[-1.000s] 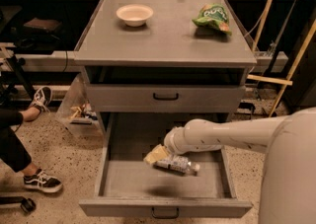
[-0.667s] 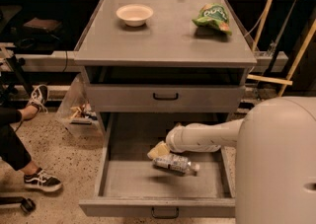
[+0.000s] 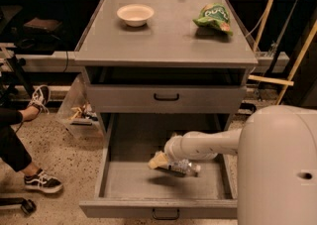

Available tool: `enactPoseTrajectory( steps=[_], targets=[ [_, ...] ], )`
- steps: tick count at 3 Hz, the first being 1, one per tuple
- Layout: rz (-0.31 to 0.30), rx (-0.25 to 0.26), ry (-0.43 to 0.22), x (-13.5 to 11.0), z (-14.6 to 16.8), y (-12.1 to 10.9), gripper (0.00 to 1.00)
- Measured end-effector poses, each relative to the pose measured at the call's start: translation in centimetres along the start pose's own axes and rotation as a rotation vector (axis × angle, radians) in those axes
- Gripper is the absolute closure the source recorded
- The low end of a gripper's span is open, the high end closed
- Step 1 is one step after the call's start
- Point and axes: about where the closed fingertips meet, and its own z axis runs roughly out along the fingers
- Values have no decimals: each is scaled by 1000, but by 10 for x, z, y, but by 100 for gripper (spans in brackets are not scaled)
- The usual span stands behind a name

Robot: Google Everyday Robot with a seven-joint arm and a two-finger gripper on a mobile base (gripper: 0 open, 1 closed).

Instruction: Pick blue plastic bottle from middle drawer and place on counter

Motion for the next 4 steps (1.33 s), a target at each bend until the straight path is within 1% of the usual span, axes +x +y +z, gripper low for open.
enactPoseTrajectory(
  steps=[1,2,3,4],
  targets=[
    [6,-27,45,34,31,12,0],
    [9,-32,51,38,34,14,0],
    [9,-32,51,38,34,14,19],
    [9,-33,51,38,34,14,42]
  ],
)
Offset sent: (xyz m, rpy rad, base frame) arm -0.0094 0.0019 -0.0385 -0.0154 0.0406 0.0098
